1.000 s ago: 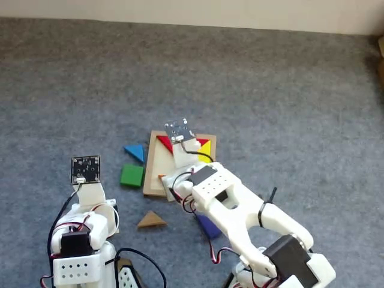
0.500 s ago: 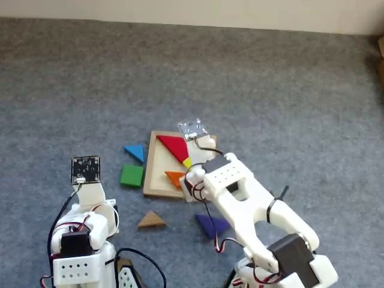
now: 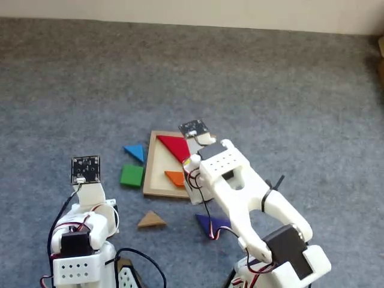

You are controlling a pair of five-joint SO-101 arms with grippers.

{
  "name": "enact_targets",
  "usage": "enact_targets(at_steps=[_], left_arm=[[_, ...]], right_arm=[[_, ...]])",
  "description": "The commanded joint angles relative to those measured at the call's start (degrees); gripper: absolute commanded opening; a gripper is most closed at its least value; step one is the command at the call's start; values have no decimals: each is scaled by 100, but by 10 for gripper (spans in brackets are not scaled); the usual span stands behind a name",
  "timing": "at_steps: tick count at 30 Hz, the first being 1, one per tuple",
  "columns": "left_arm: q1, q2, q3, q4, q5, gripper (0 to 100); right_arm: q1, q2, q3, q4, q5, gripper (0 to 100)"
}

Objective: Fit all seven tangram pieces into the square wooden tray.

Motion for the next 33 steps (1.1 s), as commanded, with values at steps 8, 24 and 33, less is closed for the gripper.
enact_targets(at_steps=[8,24,33], left_arm=[[-92,-207,119,26,-62,7],[-92,-207,119,26,-62,7],[-92,-207,119,26,-62,7]], right_arm=[[-163,-1508,-611,541,18,5],[-1789,-2853,1613,-1604,44,10],[-1525,-2923,1587,-936,18,65]])
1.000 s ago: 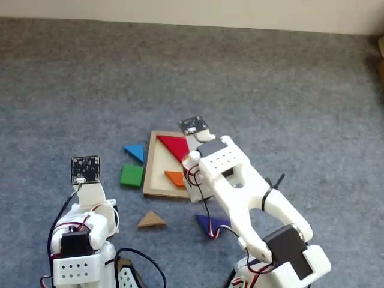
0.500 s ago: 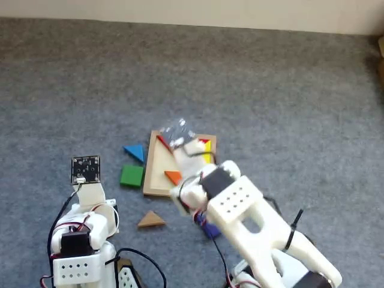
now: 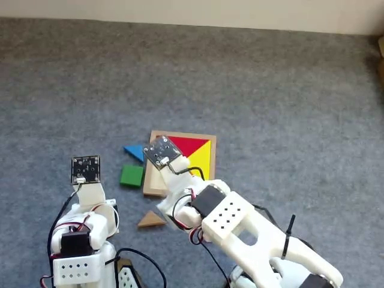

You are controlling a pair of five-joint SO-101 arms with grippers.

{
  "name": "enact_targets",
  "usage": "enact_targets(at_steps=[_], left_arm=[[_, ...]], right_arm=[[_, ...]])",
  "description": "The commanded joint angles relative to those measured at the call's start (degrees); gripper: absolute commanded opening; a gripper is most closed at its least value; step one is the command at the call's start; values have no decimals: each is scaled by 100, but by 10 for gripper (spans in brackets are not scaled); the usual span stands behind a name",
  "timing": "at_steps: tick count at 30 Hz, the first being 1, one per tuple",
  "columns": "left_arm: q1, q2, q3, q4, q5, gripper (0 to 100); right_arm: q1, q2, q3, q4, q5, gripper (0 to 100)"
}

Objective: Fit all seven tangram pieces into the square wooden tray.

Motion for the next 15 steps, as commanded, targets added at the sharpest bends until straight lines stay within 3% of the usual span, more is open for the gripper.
enact_targets(at_steps=[1,7,15], left_arm=[[-92,-207,119,26,-62,7],[-92,-207,119,26,-62,7],[-92,-207,119,26,-62,7]], right_arm=[[347,-233,-75,523,18,85],[1218,-453,-171,1349,26,122],[1341,-1464,251,2026,70,262]])
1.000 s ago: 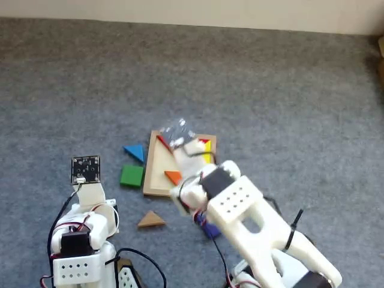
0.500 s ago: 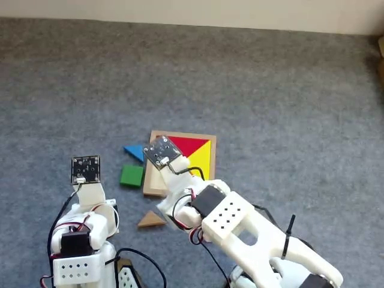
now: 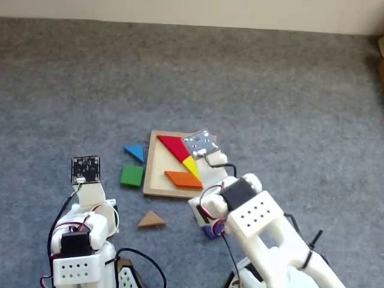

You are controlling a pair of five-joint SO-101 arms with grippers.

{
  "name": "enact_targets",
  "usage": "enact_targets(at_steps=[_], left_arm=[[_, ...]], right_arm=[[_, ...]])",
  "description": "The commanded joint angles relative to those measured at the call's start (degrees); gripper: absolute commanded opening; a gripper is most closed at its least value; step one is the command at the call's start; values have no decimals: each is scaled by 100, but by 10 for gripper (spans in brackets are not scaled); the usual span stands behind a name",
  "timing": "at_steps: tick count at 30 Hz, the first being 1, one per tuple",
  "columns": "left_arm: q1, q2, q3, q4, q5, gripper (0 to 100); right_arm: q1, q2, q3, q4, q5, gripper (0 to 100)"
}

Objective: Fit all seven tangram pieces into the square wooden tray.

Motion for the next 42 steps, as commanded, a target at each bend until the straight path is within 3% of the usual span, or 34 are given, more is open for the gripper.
enact_targets(at_steps=[1,12,20,28,42], left_arm=[[-92,-207,119,26,-62,7],[-92,-207,119,26,-62,7],[-92,-207,119,26,-62,7],[-92,-207,119,26,-62,7],[-92,-207,119,26,-62,7]], right_arm=[[84,-418,330,154,167,279],[92,-426,1736,-681,1723,289],[66,-426,1789,-699,1960,289],[-725,-418,1771,-725,2048,289],[-760,-409,1807,-1130,2048,289]])
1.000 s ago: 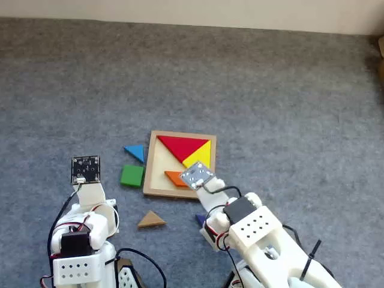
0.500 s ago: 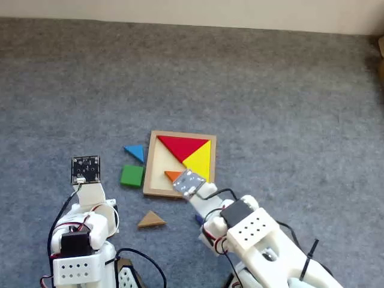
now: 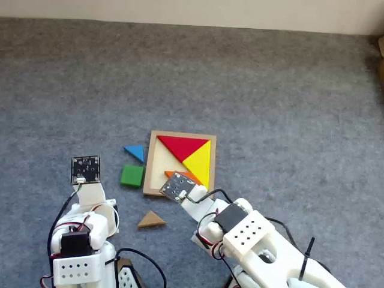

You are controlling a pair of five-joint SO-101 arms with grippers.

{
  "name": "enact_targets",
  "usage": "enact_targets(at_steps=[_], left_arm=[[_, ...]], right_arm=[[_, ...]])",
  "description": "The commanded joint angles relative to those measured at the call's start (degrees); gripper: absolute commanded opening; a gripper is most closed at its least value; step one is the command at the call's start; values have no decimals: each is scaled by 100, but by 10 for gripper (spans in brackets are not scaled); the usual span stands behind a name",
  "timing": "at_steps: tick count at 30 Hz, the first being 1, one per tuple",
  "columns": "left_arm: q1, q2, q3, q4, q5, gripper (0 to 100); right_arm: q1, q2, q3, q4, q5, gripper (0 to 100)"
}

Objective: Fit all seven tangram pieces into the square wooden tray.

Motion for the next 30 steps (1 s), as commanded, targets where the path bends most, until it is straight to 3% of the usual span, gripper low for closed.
enact_targets(at_steps=[1,16,26,30], left_arm=[[-92,-207,119,26,-62,7],[-92,-207,119,26,-62,7],[-92,-207,119,26,-62,7],[-92,-207,119,26,-62,7]], right_arm=[[-57,-119,-13,-57,62,288],[-66,2176,-251,-637,44,288],[-409,2114,-453,-664,9,287],[-409,2105,-444,-673,9,233]])
